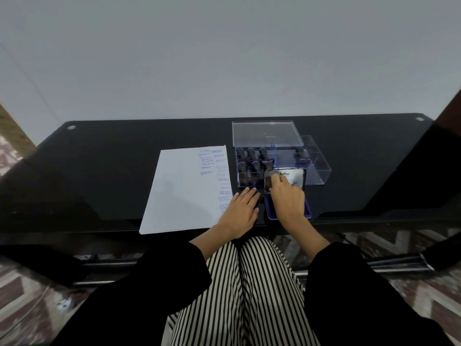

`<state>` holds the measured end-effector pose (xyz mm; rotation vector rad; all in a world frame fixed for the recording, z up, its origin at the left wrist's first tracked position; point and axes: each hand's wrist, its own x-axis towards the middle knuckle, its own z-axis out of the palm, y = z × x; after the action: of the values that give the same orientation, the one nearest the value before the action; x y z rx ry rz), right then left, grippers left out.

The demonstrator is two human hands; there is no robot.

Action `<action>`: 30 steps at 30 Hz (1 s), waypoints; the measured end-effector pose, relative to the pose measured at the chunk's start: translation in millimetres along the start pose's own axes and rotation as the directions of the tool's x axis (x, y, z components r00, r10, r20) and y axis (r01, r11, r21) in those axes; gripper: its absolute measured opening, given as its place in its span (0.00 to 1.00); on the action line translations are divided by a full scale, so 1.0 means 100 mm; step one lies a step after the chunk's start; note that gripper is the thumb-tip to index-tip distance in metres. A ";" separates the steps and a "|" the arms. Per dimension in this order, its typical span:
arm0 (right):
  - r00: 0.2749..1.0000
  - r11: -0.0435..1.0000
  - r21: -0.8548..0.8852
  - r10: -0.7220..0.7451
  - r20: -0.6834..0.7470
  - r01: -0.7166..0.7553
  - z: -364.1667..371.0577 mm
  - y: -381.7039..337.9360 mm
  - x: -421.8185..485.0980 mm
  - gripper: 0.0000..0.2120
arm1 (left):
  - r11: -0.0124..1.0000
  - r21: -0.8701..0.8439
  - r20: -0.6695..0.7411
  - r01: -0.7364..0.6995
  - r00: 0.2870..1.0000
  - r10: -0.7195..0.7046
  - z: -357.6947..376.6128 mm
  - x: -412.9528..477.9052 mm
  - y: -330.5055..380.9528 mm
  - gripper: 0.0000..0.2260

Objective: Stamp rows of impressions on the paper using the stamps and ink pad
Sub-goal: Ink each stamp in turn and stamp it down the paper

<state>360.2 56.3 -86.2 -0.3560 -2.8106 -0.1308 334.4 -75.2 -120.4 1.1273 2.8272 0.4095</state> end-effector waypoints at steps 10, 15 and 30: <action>0.904 0.804 0.545 -0.022 0.426 -0.237 -0.39 0.20 0.21 0.11 | 0.985 -0.159 -0.063 -0.074 0.996 0.065 -0.32 0.03 -0.02 0.17; 0.929 0.621 0.756 -0.118 0.352 -0.208 -0.82 0.06 0.49 0.07 | 0.979 -0.195 -0.258 -0.066 0.966 0.014 -0.70 0.04 -0.20 0.12; 0.953 0.557 0.830 -0.239 0.187 -0.023 -0.45 -1.11 1.09 0.03 | 0.904 -0.298 -0.326 0.307 0.857 -0.399 -1.17 0.07 -1.28 0.12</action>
<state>244.2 -31.2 -15.2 0.0521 -2.7521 1.2947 224.9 -185.0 -41.8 0.4994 3.1004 0.9930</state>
